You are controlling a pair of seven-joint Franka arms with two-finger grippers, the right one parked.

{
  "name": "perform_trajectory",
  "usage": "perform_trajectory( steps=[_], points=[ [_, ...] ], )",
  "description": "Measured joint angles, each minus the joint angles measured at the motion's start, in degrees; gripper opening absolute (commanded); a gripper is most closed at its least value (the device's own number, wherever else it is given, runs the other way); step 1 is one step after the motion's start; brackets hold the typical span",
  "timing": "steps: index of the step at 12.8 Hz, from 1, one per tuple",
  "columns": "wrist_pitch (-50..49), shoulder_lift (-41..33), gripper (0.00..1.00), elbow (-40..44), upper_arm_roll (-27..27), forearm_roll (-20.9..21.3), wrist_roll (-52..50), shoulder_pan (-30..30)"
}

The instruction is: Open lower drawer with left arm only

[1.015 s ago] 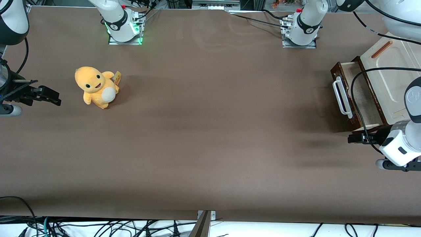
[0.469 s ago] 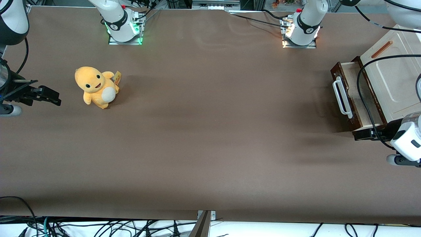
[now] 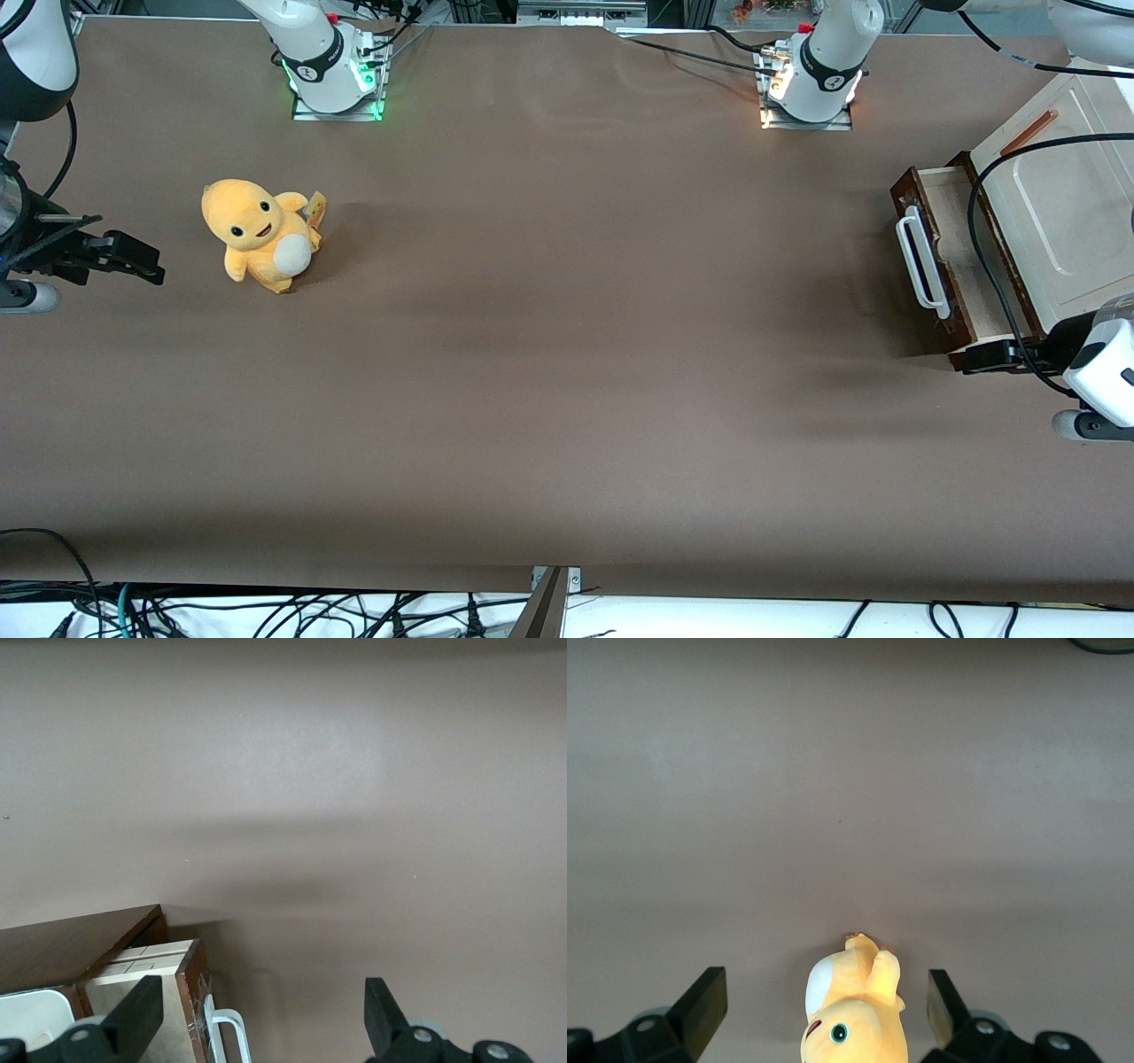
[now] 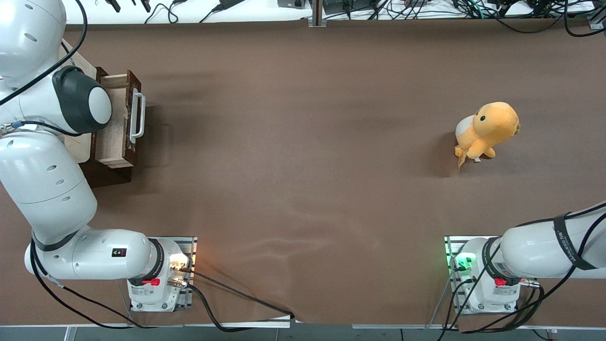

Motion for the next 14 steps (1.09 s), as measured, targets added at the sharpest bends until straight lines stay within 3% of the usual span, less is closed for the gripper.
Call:
perform_trajectory(
  steps=[14],
  points=[
    [-0.13,-0.51,1.00,-0.15,0.26,0.00,-0.03,-1.99]
  ],
)
